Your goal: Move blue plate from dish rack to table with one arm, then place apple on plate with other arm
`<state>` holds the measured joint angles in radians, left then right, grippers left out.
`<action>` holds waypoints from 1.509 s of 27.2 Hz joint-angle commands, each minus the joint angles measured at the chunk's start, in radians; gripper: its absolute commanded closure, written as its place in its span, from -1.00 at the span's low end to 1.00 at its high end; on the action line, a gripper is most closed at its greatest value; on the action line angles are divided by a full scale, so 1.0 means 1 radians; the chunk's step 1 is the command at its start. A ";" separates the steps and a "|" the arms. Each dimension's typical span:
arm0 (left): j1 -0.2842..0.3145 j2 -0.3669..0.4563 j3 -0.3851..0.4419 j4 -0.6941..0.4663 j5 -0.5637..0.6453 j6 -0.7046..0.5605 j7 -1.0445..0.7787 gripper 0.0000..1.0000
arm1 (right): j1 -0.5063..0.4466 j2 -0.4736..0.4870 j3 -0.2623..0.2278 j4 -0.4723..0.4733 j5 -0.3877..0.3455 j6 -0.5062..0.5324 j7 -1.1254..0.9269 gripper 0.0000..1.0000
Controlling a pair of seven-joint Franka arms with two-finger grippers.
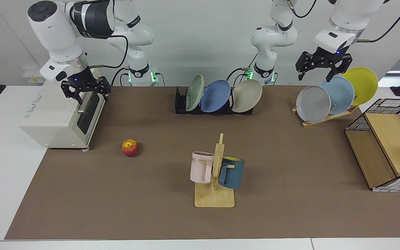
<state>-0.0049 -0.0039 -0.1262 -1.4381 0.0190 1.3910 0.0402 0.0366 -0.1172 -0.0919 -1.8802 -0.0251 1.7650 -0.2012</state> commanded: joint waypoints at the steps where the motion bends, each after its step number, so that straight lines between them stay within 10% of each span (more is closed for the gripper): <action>1: -0.003 -0.042 0.008 -0.053 -0.060 0.017 0.017 -1.00 | 0.003 -0.005 -0.002 0.000 0.014 0.008 0.016 -0.99; 26: -0.003 -0.154 -0.036 -0.303 -0.053 0.092 0.004 -1.00 | -0.007 -0.007 -0.003 -0.002 -0.004 0.010 0.017 -0.99; 41: -0.003 -0.257 -0.176 -0.668 -0.175 0.404 -0.103 -1.00 | 0.002 -0.005 -0.002 -0.002 -0.004 0.011 0.103 -0.99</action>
<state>-0.0091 -0.1475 -0.3072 -1.9554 -0.0697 1.7392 -0.0692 0.0358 -0.1172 -0.0957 -1.8802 -0.0257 1.7650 -0.1413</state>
